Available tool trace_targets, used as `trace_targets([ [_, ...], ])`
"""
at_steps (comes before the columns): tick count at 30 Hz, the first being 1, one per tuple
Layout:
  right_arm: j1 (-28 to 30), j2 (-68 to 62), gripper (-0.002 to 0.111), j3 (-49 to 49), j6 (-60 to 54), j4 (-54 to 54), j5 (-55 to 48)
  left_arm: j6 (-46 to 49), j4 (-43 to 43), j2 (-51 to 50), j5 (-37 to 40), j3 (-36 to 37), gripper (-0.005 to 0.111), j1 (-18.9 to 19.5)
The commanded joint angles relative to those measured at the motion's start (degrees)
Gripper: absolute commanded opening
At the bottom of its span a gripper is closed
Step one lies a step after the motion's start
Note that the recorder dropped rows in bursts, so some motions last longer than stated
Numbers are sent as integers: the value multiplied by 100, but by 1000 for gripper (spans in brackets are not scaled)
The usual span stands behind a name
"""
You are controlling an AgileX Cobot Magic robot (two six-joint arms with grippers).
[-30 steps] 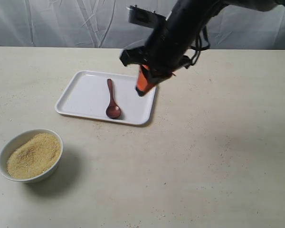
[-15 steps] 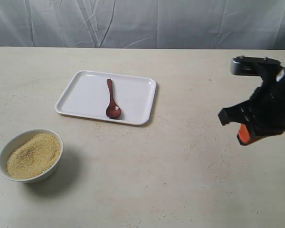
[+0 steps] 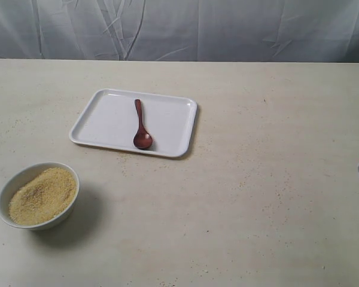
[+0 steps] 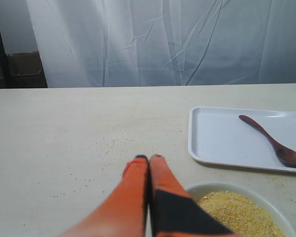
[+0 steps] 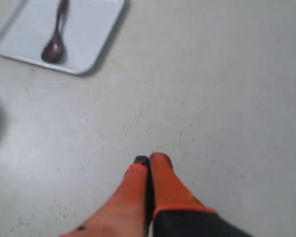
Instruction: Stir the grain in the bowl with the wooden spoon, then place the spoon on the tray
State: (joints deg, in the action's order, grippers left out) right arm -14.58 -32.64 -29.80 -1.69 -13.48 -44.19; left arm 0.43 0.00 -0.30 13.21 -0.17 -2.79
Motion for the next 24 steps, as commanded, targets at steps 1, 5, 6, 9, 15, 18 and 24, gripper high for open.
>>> trace_targets([
  [1,25,1409,0,338,12,454,305,1,0,30,-80,17,0,-21],
  [5,25,2280,0,794,133,790,1501,1,0,30,-80,17,0,-21],
  [6,25,2415,0,921,133,958,1805,1,0,30,-80,17,0,-21],
  [9,25,2659,0,1085,169,1027,1946,1,0,30,-80,17,0,-21],
  [15,25,2770,0,1085,169,1027,1921,1,0,30,-80,17,0,-21],
  [18,25,2770,0,1085,169,1027,1921,1,0,30,-80,17,0,-21],
  [24,39,2912,0,1085,169,1027,1896,1,0,30,-80,17,0,-21],
])
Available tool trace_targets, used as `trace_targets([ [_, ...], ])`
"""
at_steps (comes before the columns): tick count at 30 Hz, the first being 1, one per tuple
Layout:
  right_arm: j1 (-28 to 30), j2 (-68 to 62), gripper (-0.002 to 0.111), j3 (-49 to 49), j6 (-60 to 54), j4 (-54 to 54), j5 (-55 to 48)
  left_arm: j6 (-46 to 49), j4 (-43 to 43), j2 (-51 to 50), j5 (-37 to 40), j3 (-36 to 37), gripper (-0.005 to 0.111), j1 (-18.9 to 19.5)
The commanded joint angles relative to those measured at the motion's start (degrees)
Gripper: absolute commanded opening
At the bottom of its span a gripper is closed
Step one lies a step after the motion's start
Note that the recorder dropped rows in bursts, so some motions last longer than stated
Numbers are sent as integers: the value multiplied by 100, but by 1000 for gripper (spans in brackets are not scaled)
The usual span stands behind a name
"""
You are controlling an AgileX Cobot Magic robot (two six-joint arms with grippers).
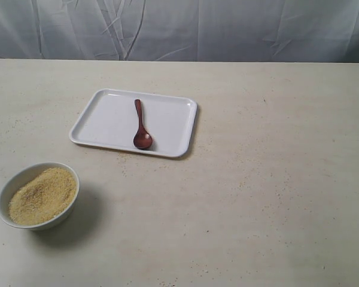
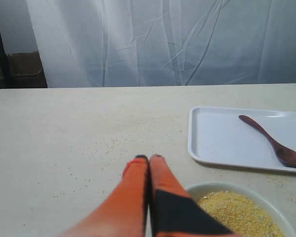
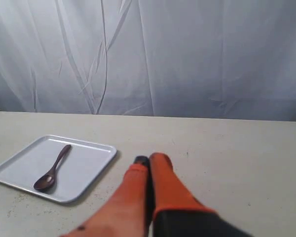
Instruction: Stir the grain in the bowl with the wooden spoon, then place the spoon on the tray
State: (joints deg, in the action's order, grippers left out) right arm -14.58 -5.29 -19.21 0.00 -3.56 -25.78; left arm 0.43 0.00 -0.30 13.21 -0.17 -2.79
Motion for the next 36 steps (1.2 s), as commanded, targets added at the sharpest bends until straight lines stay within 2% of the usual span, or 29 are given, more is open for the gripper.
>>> trace_targets([
  [1,110,244,0,26,0,35,55,1,0,30,-80,17,0,-21],
  [8,1056,529,0,16,0,-310,90,1,0,30,-80,17,0,-21],
  [11,1630,529,0,16,0,-316,90,1,0,30,-80,17,0,-21],
  [17,1636,529,0,16,0,-316,105,1,0,30,-80,17,0,-21],
  [29,1636,529,0,1921,0,-374,219,1,0,30,-80,17,0,-21],
  [32,1636,529,0,1921,31,-418,605,1,0,30,-80,17,0,-21],
  [36,1636,529,0,1921,31,-251,554,1,0,30,-80,17,0,-21],
])
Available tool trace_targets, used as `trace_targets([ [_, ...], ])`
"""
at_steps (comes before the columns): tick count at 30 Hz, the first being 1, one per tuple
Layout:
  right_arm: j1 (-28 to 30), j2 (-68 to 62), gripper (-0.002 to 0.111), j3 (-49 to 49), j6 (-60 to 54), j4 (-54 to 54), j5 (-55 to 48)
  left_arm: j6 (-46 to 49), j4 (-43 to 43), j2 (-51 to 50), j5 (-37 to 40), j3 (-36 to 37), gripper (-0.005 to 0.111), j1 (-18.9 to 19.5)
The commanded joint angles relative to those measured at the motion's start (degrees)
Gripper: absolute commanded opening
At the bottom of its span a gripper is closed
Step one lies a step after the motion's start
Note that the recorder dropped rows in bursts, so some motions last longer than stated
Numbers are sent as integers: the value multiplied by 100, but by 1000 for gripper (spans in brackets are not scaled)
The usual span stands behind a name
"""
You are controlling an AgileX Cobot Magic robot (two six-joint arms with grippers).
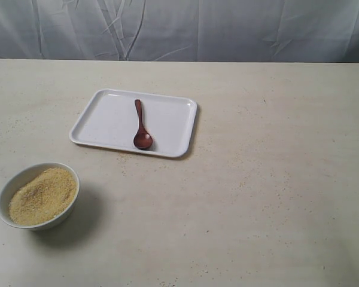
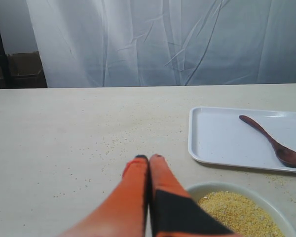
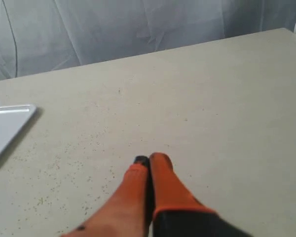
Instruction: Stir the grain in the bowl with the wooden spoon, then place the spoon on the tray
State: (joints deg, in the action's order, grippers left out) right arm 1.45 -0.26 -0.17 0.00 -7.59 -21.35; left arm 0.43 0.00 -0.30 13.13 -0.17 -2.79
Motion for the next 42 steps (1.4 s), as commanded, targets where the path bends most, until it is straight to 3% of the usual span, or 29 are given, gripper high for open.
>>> trace_targets([
  [1,33,26,0,17,31,260,97,1,0,30,-71,17,0,-21],
  [4,33,26,0,17,31,717,97,1,0,30,-71,17,0,-21],
  [42,33,26,0,17,31,692,97,1,0,30,-71,17,0,-21],
])
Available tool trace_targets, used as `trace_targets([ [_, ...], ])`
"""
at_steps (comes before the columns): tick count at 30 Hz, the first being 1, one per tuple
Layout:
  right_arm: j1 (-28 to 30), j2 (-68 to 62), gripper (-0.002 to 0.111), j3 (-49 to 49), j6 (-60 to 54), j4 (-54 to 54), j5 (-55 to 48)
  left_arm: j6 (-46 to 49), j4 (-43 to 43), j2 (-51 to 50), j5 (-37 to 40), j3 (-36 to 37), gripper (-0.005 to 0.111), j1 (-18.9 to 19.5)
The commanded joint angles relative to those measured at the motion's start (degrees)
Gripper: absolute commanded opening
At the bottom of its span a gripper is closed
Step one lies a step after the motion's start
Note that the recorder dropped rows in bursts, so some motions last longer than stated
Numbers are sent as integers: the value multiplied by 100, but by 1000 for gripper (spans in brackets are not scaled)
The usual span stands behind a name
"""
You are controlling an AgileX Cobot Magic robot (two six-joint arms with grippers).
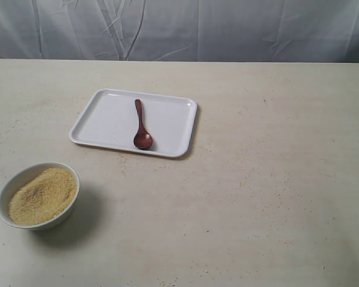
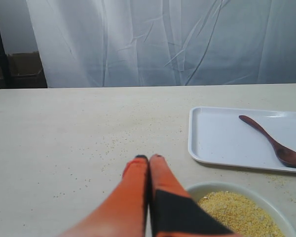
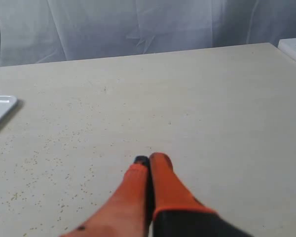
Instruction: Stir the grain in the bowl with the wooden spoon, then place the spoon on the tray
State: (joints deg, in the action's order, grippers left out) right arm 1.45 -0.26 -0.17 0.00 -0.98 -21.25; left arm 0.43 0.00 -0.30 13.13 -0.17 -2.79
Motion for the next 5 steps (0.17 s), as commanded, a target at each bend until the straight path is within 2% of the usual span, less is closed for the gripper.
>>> trace_targets([
  [1,33,26,0,17,31,31,86,1,0,30,-71,17,0,-21],
  [5,33,26,0,17,31,31,86,1,0,30,-71,17,0,-21],
])
